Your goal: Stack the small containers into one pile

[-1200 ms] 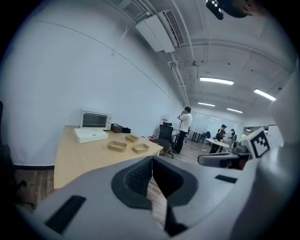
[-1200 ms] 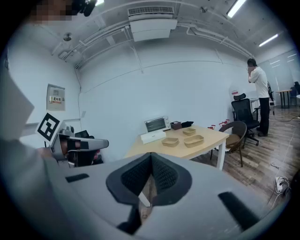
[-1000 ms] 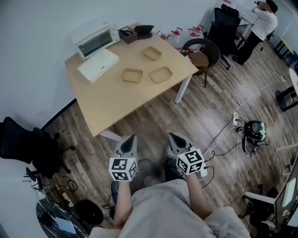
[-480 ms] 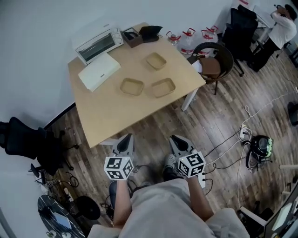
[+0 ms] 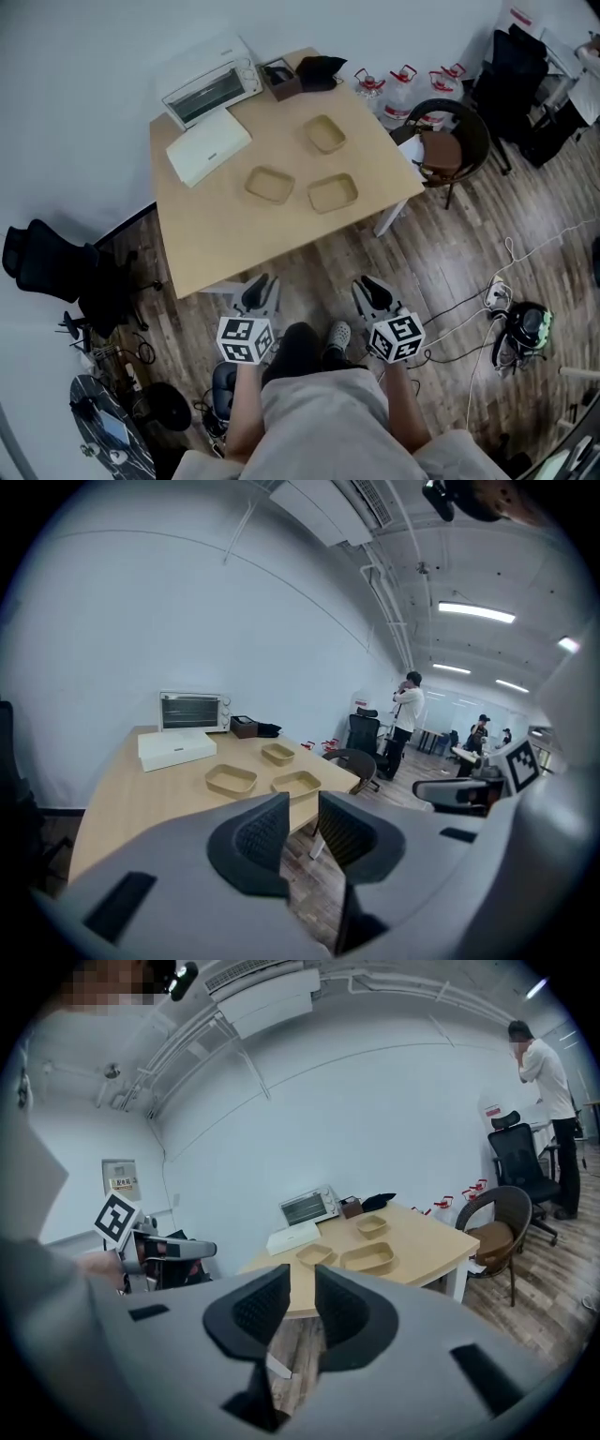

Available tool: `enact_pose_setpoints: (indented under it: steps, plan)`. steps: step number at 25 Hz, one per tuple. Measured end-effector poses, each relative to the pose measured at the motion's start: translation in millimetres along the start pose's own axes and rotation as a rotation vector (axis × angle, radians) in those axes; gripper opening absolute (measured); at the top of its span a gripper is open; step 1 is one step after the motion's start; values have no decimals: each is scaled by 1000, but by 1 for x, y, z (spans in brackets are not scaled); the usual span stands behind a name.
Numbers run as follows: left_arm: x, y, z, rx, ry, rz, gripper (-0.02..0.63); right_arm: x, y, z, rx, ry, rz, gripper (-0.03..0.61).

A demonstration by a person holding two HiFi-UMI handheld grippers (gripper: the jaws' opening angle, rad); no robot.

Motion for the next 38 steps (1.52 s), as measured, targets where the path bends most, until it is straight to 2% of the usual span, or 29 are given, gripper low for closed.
enact_pose_setpoints:
  steps: [9,18,20,23,29,33,38]
  plan:
    - [37,11,-2,28,51,29,98,16,-17,-5,-4,54,70,132]
    - [84,70,12,6,62,64,98,71,-30,17,-75,94,114,143]
    - [99,82,20,27,59,55,97,87,-36,23,-89,109,119,144]
    - [123,108,35,148,64,50,91,118,-45,34,-102,125,123,144]
    - [177,161,45,357,139,-1,91,183,-68,47,-102,174,116,149]
    - [218,181,35,567,234,-99,84,218,-85,51,-87,207,96,153]
    - [259,193,11,843,372,-273,84,246,-95,56,-49,222,81,153]
Point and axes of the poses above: the fingertips, and each gripper's own axes: x forward along the fingers, y to its left, z out of its top, the point moved 2 cm from there along -x, backward along the fingers, and after that the axes turned 1 degree about z, right-handed, at the moved point
